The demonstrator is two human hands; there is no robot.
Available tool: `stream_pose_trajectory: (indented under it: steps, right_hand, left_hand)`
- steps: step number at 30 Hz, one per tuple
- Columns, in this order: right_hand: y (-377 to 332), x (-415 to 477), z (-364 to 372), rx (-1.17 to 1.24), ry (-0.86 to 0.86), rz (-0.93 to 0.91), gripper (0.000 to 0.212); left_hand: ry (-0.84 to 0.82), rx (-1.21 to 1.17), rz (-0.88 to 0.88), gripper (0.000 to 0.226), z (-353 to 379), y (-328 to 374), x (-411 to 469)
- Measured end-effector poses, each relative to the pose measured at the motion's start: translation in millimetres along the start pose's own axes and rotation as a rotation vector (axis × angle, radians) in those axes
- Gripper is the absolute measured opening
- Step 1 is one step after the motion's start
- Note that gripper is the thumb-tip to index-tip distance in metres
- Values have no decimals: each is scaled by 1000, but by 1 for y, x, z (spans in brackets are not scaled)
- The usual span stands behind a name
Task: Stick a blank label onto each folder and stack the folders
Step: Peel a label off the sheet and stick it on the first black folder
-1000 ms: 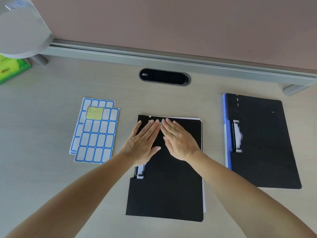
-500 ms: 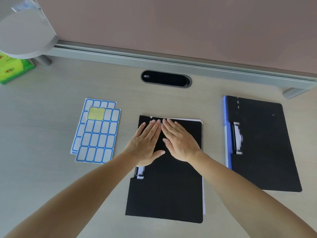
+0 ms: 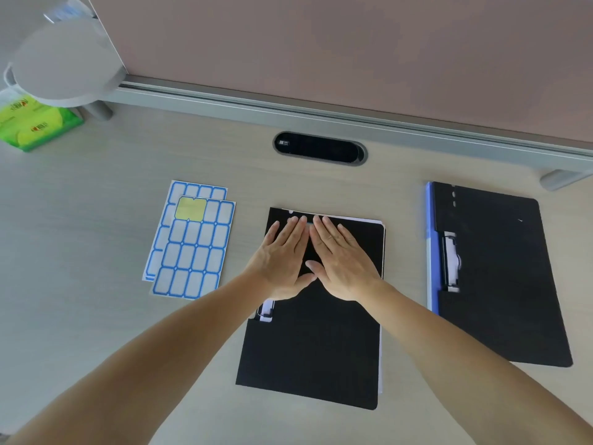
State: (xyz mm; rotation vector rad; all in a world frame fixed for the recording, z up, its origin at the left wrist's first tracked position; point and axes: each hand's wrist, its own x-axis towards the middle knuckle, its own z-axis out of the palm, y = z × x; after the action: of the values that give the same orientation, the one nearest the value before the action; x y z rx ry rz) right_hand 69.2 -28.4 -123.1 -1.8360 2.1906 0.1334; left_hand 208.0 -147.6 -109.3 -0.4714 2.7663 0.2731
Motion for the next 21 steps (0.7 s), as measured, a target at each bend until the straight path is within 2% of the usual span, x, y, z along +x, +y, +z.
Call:
stream_pose_trajectory:
  steps: [5, 13, 18, 21]
  right_hand:
    - [1, 0, -3, 7, 11, 4, 76]
    - [-1, 3, -15, -3, -75, 12, 82]
    - [-12, 10, -25, -24, 10, -36, 83]
    - [-15, 15, -25, 24, -86, -44, 88]
  left_hand:
    - [1, 44, 3, 91, 1, -1, -6]
    - [-61, -1, 1, 91, -12, -5, -1]
    - [-98, 70, 7, 91, -18, -14, -1]
    - [-149, 5, -32, 90, -15, -14, -3]
